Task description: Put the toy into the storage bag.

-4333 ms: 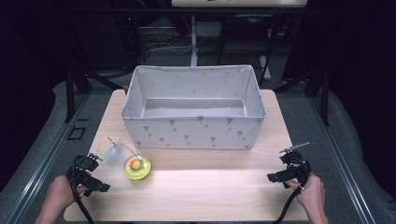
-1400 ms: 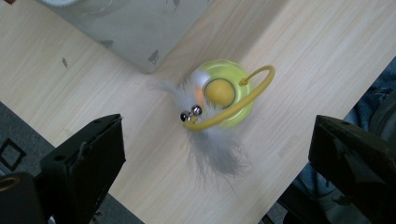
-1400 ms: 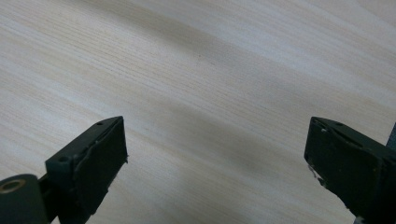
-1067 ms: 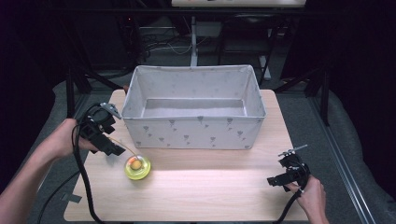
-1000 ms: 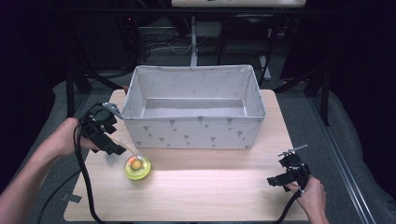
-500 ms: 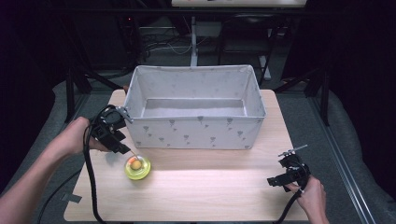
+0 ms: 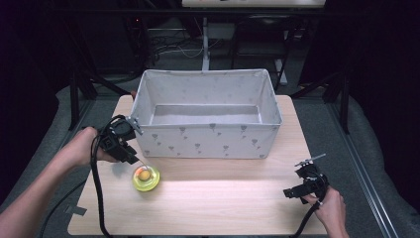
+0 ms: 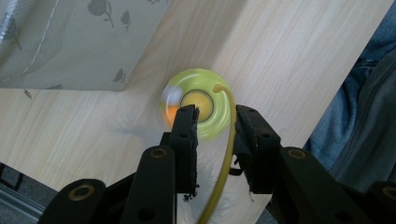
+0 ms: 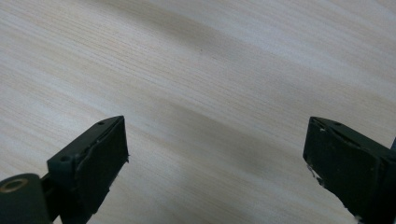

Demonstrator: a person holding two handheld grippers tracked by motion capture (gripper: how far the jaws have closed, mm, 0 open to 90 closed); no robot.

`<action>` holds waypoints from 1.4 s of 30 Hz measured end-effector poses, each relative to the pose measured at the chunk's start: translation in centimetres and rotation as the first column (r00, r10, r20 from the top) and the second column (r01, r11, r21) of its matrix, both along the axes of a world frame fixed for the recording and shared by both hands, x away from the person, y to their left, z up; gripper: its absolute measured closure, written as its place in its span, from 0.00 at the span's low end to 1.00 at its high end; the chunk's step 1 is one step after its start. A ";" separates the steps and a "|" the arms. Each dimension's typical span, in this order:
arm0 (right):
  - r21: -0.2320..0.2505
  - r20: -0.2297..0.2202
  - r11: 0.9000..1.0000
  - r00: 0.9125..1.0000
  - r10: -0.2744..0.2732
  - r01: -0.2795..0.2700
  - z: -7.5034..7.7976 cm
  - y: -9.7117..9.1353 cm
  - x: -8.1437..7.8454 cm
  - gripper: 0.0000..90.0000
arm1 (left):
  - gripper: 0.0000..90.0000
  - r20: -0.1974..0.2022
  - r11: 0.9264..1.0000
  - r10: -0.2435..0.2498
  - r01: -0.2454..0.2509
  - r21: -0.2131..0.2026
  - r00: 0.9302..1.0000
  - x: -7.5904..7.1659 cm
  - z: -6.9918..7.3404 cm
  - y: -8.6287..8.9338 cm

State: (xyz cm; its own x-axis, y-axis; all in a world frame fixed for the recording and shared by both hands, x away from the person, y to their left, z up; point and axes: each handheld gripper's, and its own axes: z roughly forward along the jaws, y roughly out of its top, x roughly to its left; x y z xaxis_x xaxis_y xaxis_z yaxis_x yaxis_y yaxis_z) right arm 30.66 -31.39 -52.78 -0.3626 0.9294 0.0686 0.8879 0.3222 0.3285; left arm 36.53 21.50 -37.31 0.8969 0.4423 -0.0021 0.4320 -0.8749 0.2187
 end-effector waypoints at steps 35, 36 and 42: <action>-0.001 -0.022 1.000 1.000 0.005 -0.005 -0.3 0.0 0.1 0.07 | 0.97 0.013 1.000 0.001 -0.001 0.007 1.000 -0.1 0.3 -0.9; -0.001 -0.021 1.000 1.000 0.005 -0.005 -0.3 0.0 0.1 0.07 | 0.98 0.013 1.000 0.000 0.000 0.013 1.000 -0.1 0.3 -1.0; -0.001 -0.024 1.000 1.000 0.006 -0.006 -0.3 0.0 0.1 0.07 | 0.98 0.012 1.000 -0.005 0.005 0.030 1.000 0.0 0.7 -1.0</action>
